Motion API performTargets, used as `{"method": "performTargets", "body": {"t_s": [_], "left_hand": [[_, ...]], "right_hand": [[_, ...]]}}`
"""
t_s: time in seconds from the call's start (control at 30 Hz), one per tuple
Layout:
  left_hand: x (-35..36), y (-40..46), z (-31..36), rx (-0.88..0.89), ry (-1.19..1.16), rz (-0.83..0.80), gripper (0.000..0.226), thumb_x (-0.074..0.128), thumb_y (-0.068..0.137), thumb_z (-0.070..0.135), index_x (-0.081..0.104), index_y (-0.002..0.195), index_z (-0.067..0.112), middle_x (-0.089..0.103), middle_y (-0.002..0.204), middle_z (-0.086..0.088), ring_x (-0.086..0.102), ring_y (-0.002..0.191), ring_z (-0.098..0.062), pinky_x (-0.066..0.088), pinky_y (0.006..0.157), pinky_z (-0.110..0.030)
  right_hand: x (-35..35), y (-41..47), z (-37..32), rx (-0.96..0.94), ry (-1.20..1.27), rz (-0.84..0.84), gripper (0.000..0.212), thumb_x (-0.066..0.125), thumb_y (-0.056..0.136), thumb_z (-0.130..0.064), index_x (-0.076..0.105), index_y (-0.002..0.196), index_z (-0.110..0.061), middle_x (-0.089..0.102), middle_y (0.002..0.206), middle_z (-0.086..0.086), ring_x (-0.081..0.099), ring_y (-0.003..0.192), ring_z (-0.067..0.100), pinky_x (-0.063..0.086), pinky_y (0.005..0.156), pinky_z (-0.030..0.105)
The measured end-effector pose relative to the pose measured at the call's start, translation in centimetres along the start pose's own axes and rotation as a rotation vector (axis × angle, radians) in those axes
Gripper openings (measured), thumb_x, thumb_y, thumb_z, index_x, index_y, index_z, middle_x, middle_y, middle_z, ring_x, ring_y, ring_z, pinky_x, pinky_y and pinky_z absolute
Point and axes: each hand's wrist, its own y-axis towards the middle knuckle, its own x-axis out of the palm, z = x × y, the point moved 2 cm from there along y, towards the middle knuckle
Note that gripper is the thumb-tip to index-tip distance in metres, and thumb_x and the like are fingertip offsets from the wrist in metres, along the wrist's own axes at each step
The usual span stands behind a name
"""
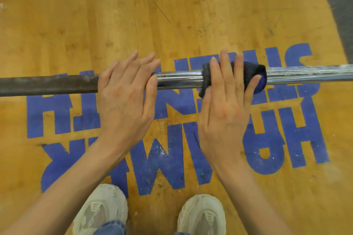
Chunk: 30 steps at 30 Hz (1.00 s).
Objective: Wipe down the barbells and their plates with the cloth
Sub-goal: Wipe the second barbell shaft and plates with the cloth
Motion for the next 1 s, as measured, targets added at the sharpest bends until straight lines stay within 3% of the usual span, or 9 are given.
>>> {"method": "performTargets", "body": {"t_s": [0.17, 0.27, 0.37, 0.53, 0.7, 0.77, 0.87, 1.0], "left_hand": [[-0.5, -1.8, 0.5, 0.028, 0.027, -0.026, 0.042, 0.033, 0.107, 0.022, 0.056, 0.141, 0.015, 0.05, 0.151, 0.003, 0.034, 0.148, -0.022, 0.019, 0.118, -0.038], [-0.8, -2.8, 0.8, 0.025, 0.042, -0.031, 0.043, 0.033, 0.107, 0.023, 0.054, 0.143, 0.015, 0.048, 0.152, 0.003, 0.033, 0.148, -0.023, 0.016, 0.119, -0.037], [-0.9, -3.7, 1.0, 0.022, 0.055, -0.055, 0.045, 0.035, 0.106, 0.027, 0.05, 0.146, 0.013, 0.046, 0.154, 0.002, 0.031, 0.149, -0.023, 0.012, 0.121, -0.036], [-1.6, -5.3, 1.3, 0.046, 0.072, -0.114, 0.05, 0.037, 0.104, 0.03, 0.042, 0.151, 0.013, 0.039, 0.158, 0.001, 0.025, 0.152, -0.024, 0.01, 0.122, -0.039], [-2.3, -7.0, 1.8, 0.065, 0.086, -0.175, 0.056, 0.035, 0.103, 0.032, 0.035, 0.155, 0.011, 0.031, 0.163, -0.002, 0.016, 0.154, -0.026, 0.006, 0.125, -0.041], [-2.6, -7.4, 1.9, 0.076, 0.085, -0.191, 0.057, 0.034, 0.104, 0.032, 0.033, 0.156, 0.009, 0.026, 0.165, -0.003, 0.012, 0.155, -0.027, 0.004, 0.125, -0.041], [-2.8, -7.1, 2.1, 0.095, 0.081, -0.198, 0.056, 0.034, 0.105, 0.03, 0.031, 0.156, 0.008, 0.023, 0.166, -0.004, 0.009, 0.156, -0.027, 0.005, 0.126, -0.044], [-2.7, -7.3, 2.4, 0.138, 0.178, -0.185, 0.057, 0.033, 0.105, 0.032, 0.034, 0.155, 0.007, 0.025, 0.165, -0.005, 0.016, 0.154, -0.027, 0.012, 0.123, -0.042]], "right_hand": [[0.2, -1.6, -2.2, -0.212, -0.098, -0.114, 0.046, 0.041, 0.105, -0.012, 0.042, 0.152, -0.007, 0.037, 0.16, 0.009, 0.029, 0.151, 0.026, 0.005, 0.126, 0.044], [-1.7, -2.0, 0.5, -0.087, -0.154, -0.066, 0.045, 0.031, 0.107, -0.016, 0.045, 0.149, -0.006, 0.04, 0.158, 0.009, 0.03, 0.15, 0.027, 0.003, 0.125, 0.045], [-1.5, -2.0, -1.6, 0.071, -0.059, -0.072, 0.044, 0.033, 0.103, -0.013, 0.055, 0.139, -0.003, 0.049, 0.151, 0.01, 0.031, 0.149, 0.031, 0.002, 0.126, 0.044], [-1.9, -2.0, -1.5, -0.094, -0.045, -0.153, 0.04, 0.034, 0.103, -0.018, 0.066, 0.124, -0.005, 0.066, 0.13, 0.006, 0.053, 0.134, 0.028, 0.007, 0.126, 0.043], [-2.7, -3.0, -1.4, 0.052, -0.137, -0.107, 0.037, 0.034, 0.102, -0.018, 0.068, 0.113, -0.006, 0.068, 0.12, 0.007, 0.052, 0.135, 0.031, 0.0, 0.127, 0.042], [-1.8, -3.4, -3.1, -0.044, -0.094, -0.137, 0.037, 0.033, 0.103, -0.019, 0.068, 0.103, -0.007, 0.069, 0.104, 0.006, 0.059, 0.123, 0.03, 0.005, 0.127, 0.042], [-2.9, -3.3, -0.6, -0.138, -0.114, -0.162, 0.039, 0.032, 0.104, -0.019, 0.068, 0.091, -0.011, 0.064, 0.084, 0.001, 0.062, 0.09, 0.026, 0.017, 0.125, 0.044], [-4.2, -4.0, 0.4, 0.058, -0.154, -0.114, 0.042, 0.028, 0.105, -0.02, 0.067, 0.092, -0.01, 0.061, 0.084, 0.002, 0.057, 0.085, 0.028, 0.016, 0.125, 0.046]]}}
